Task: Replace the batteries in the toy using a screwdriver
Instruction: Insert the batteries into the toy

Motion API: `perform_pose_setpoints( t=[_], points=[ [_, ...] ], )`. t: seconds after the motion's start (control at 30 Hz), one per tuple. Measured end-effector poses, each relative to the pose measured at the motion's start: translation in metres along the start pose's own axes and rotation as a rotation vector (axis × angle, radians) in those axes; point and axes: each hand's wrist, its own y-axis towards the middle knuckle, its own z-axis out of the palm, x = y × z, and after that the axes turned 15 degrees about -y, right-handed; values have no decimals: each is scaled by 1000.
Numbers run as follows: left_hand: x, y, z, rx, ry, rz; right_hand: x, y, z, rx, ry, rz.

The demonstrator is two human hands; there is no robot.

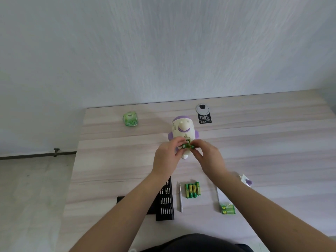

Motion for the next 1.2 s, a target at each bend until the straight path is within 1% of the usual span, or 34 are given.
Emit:
perform_pose_setpoints(
  t=[0.1, 0.2, 0.33, 0.5, 0.87, 1.03, 1.1, 1.2],
  points=[
    [-5, 3, 1, -18, 94, 89, -3, 3, 4, -58, -86, -86],
    [-9, 5, 4, -42, 184, 171, -6, 7, 7, -66, -143, -126],
    [-2, 10, 5, -31, 194, 173, -7, 10, 10, -57, -155, -123],
    [5, 13, 3, -16, 208, 216, -6, 11, 10, -54, -178, -119],
    [17, 13, 5, 13, 258, 189, -6, 14, 12, -39, -224, -128],
    [20, 10, 2, 27, 242, 169, -5, 13, 11, -29, -228, -117],
    [21, 8, -1, 9, 226, 135, -6, 10, 9, -20, -211, -84],
    [22, 12, -6, 19, 185, 95, -6, 7, 5, 36, -106, 52]
  ],
)
